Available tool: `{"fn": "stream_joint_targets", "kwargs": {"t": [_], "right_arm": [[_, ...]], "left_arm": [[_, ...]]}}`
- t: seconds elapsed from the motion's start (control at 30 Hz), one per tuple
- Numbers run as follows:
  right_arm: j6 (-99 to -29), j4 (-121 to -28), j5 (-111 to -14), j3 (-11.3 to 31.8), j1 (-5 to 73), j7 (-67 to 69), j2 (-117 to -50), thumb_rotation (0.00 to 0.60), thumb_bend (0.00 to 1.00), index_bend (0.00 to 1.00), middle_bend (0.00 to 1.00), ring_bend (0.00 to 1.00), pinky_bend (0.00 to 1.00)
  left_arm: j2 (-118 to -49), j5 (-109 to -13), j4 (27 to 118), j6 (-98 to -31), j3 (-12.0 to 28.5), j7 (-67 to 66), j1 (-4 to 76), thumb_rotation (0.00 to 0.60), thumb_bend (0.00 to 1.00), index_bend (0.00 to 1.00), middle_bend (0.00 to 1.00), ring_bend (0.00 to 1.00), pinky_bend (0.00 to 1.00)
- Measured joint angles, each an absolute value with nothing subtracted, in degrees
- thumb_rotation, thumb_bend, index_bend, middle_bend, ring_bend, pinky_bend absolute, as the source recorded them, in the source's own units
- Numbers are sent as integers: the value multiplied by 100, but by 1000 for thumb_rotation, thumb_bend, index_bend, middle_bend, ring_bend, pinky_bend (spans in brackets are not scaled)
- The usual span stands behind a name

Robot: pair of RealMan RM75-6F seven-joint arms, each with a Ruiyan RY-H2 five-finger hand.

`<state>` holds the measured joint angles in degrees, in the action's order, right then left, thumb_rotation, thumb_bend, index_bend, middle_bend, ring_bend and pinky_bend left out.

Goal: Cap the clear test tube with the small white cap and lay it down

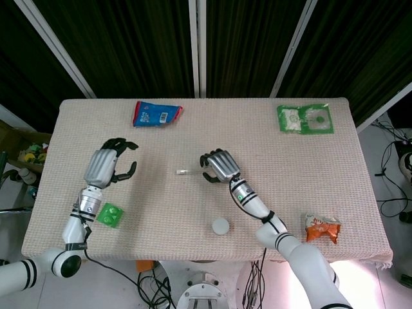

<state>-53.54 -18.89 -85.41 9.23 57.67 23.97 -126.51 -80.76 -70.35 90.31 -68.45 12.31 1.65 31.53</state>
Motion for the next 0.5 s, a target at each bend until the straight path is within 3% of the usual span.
{"fn": "stream_joint_targets", "kwargs": {"t": [0.3, 0.5], "right_arm": [[-5345, -2549, -8422, 947, 5565, 1908, -12215, 600, 185, 232, 336, 251, 258], [-5594, -3759, -8336, 950, 5183, 1425, -11312, 600, 182, 211, 324, 249, 256]], "left_arm": [[-7885, -7089, 9109, -6879, 1225, 140, 3069, 480, 442, 295, 315, 172, 155], [-7336, -6982, 9301, -6778, 1164, -16, 2948, 482, 441, 299, 309, 172, 154]]}}
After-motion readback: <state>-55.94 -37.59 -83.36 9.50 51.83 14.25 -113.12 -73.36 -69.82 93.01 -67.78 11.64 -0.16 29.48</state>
